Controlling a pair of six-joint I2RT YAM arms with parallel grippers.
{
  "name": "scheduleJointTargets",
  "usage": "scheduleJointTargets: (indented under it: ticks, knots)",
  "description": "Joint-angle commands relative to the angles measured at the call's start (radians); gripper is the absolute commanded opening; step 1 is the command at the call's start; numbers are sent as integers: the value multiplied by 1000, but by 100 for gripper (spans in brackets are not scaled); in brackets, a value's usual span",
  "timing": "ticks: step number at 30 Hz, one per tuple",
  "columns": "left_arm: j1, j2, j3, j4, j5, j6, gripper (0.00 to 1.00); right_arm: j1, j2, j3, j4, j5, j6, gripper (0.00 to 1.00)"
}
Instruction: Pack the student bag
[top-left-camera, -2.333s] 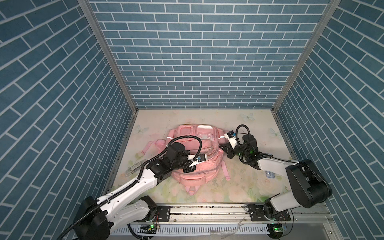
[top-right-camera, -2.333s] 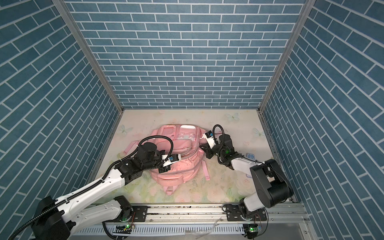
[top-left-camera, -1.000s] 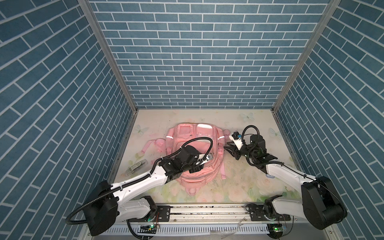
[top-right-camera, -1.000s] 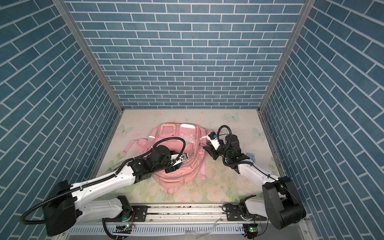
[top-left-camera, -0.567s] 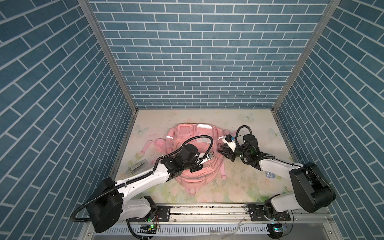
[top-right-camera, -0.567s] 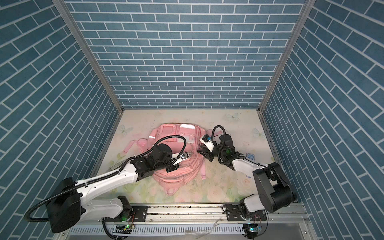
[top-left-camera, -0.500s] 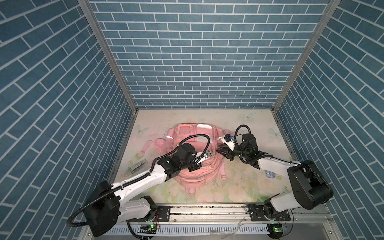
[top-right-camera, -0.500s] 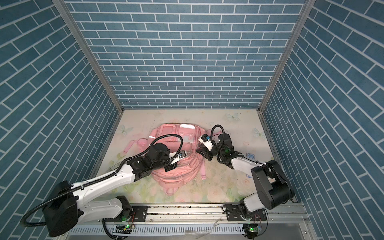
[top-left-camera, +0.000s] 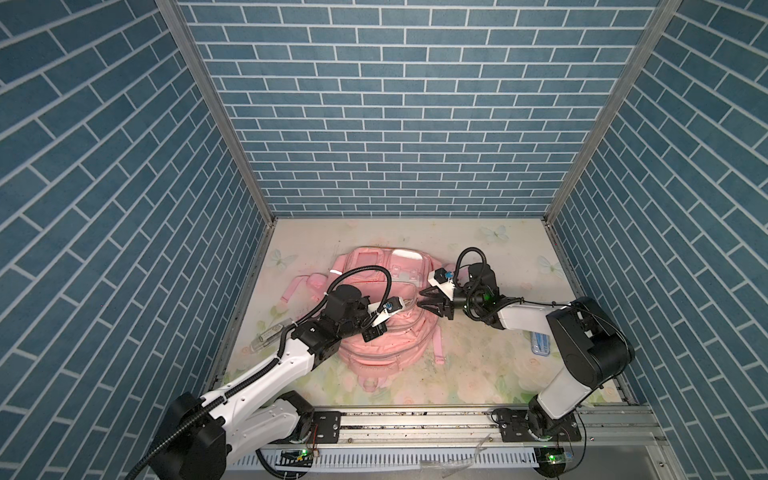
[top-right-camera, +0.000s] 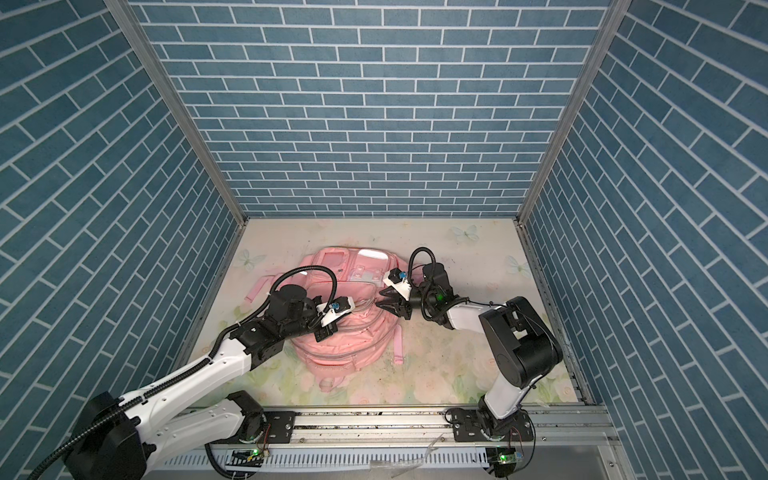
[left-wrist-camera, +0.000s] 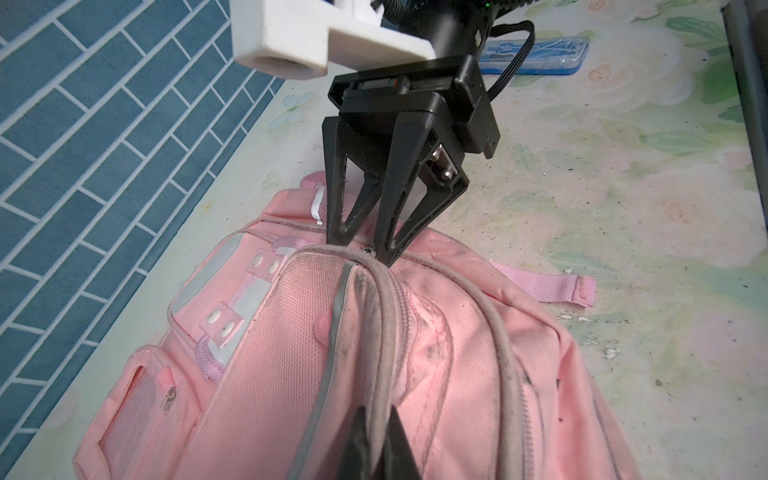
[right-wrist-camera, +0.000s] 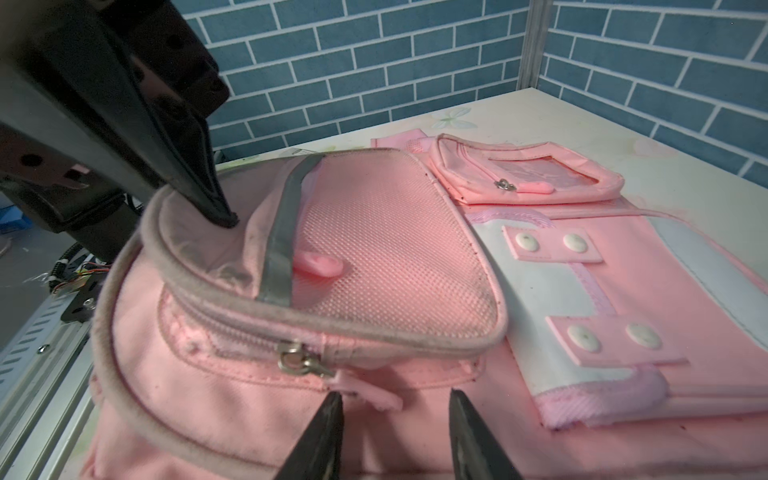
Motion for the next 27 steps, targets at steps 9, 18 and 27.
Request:
scheduleJointTargets:
  ticks: [9,18,27]
  knots:
    - [31,-29,32,58,84,83,0,63,63,22,0,-55,-159,43]
    - [46,-25,55,40,51,86,0,67,-10,-50,-2,-29,-159,28]
    - [50,-20,57,66,27,40,0,67,-51,-61,36,1,-72,8]
